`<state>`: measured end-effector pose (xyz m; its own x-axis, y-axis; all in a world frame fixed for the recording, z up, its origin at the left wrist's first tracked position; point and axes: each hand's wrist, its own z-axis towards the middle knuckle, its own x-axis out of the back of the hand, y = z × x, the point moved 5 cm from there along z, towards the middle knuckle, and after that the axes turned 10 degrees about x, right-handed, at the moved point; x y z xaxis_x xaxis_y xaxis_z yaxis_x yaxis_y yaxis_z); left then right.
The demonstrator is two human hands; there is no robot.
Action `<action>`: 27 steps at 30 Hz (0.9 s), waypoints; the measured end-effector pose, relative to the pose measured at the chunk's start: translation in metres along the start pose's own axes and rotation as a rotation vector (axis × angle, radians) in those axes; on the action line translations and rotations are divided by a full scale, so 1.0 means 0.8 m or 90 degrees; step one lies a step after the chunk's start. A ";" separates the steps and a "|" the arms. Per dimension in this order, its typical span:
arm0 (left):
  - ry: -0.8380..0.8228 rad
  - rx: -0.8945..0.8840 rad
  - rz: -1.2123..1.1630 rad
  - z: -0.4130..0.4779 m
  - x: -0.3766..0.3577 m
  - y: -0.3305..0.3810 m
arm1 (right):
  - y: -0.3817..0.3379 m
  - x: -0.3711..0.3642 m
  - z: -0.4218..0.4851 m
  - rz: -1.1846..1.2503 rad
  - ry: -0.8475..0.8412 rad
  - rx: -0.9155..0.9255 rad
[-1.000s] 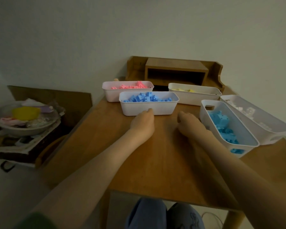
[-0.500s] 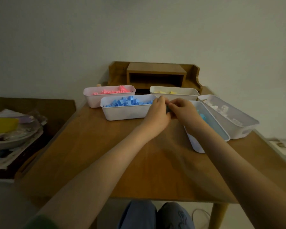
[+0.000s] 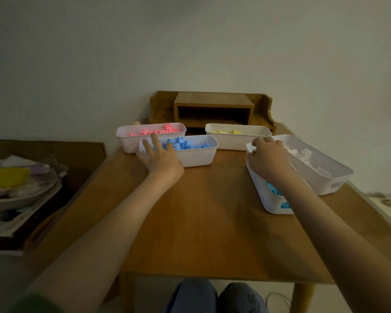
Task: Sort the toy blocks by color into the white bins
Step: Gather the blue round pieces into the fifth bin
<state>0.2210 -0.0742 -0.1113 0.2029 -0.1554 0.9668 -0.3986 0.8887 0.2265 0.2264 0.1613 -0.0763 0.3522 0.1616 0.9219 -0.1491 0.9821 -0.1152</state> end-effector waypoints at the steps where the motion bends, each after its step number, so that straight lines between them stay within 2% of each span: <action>1: -0.007 0.012 0.007 0.006 0.000 -0.011 | -0.011 0.000 0.001 0.017 0.012 0.027; 6: -0.050 0.014 -0.038 0.018 0.004 -0.036 | -0.076 -0.013 0.005 0.213 -0.019 0.081; 13: -0.035 -0.045 -0.036 -0.008 0.024 -0.018 | -0.124 -0.030 0.007 0.273 -0.072 0.158; 16: -0.102 -0.042 -0.095 -0.022 0.020 0.003 | -0.127 -0.036 0.009 0.206 -0.095 0.156; 18: -0.131 -0.052 -0.107 -0.037 0.023 0.013 | -0.128 -0.032 0.008 0.163 -0.158 0.107; 21: -0.157 -0.179 -0.192 -0.052 0.032 0.035 | -0.128 -0.020 0.001 0.009 -0.229 0.150; 23: -0.162 -0.215 -0.298 -0.052 0.033 0.038 | -0.120 -0.017 0.001 -0.064 -0.237 0.165; 25: -0.106 -0.161 -0.405 -0.045 0.033 0.033 | -0.113 -0.012 -0.005 -0.078 -0.256 0.167; 27: -0.017 -0.076 -0.430 -0.035 0.032 0.019 | -0.107 -0.015 -0.011 -0.061 -0.270 0.186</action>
<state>0.2451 -0.0524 -0.0863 0.3490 -0.7021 0.6207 -0.0904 0.6341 0.7680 0.2428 0.0762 -0.0804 -0.0193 -0.0405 0.9990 -0.4077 0.9127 0.0291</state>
